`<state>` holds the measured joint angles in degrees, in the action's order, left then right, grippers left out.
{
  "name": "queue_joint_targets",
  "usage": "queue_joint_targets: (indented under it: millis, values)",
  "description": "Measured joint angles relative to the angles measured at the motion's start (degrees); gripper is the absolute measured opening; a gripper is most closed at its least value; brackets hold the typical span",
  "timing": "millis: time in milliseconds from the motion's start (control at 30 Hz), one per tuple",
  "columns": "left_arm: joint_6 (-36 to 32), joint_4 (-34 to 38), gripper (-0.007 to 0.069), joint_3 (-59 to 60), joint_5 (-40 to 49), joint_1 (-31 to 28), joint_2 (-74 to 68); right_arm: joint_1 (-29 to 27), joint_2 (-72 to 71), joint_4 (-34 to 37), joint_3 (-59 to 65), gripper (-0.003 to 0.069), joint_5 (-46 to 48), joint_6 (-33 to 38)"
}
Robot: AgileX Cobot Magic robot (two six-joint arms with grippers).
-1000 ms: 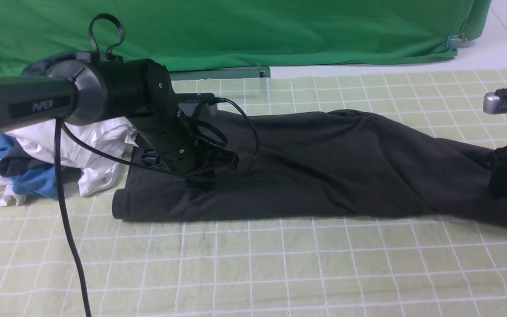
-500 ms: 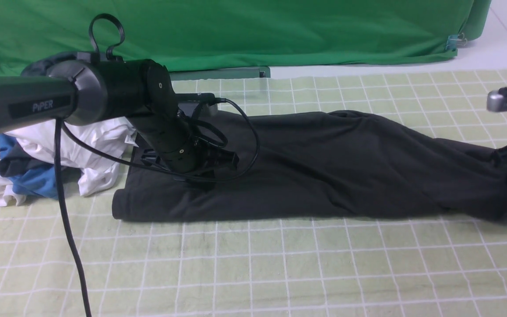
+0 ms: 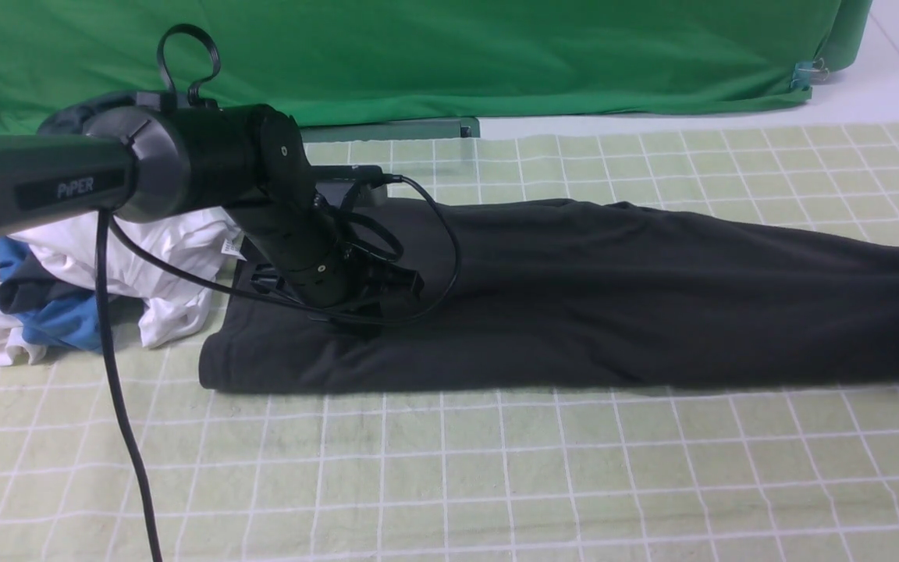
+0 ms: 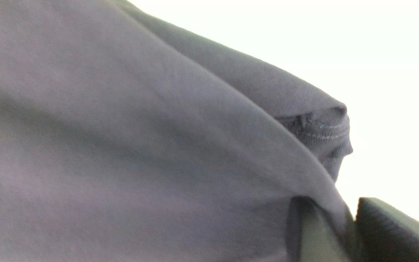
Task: Fold a long-sleeved shirt over a green coffee tablecloth.
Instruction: 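Pull the folded dark garment lengthwise by its ends to straighten it flat on the table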
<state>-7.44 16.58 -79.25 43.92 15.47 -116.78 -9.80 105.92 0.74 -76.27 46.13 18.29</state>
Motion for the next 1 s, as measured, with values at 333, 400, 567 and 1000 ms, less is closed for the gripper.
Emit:
queue_joint_targets:
  millis: [333,400,567,1000]
  values:
    - [-0.06,0.00,0.0011,0.00,0.69,0.00,0.06,-0.49,0.49,-4.11,-4.90,0.0335,5.68,-7.77]
    - [-0.06,0.02,0.0011,0.00,0.82,0.00,0.06,-0.49,0.23,-4.58,-7.36,0.0335,5.75,-9.50]
    - [-0.11,0.19,0.0011,0.00,0.92,0.00,0.06,-0.49,0.13,-2.88,-10.55,0.0335,3.68,-9.93]
    - [-0.11,0.24,0.0011,0.00,1.06,0.00,0.06,-0.49,12.60,5.31,-10.60,0.0390,3.74,-3.15]
